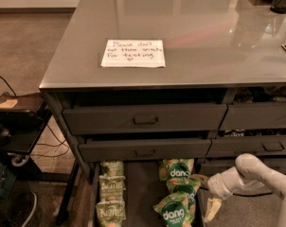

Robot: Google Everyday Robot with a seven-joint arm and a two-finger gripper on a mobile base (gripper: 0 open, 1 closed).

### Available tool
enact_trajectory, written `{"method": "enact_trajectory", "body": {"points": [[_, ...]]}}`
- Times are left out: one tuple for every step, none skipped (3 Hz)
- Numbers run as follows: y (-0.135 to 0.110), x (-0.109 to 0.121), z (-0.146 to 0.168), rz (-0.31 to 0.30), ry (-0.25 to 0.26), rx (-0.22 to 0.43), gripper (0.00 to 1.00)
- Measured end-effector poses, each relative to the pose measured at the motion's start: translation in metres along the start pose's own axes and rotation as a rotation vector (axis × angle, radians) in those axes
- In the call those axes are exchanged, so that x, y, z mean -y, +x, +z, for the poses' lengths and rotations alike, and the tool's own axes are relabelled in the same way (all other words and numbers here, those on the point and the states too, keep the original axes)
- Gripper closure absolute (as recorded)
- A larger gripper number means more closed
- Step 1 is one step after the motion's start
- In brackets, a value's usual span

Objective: Pick green rice chip bag from bottom drawer and place on counter

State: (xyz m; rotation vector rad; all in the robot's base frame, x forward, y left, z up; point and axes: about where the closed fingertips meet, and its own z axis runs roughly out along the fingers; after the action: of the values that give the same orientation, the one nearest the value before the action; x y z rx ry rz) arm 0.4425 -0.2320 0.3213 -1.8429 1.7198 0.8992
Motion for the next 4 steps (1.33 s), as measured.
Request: {"method": "enact_trajectory", "body": {"points": [[0.001, -0.002, 0.003, 0.003, -0.005, 0.004, 0.0], [0.003, -0.002, 0.009, -0.017, -0.006, 0.001, 0.0], [0.002, 0.002, 0.03, -0.065, 0.002, 0.002, 0.0], [-0.005, 0.006, 0.054, -0.104, 0.001, -0.013, 0.0]]}}
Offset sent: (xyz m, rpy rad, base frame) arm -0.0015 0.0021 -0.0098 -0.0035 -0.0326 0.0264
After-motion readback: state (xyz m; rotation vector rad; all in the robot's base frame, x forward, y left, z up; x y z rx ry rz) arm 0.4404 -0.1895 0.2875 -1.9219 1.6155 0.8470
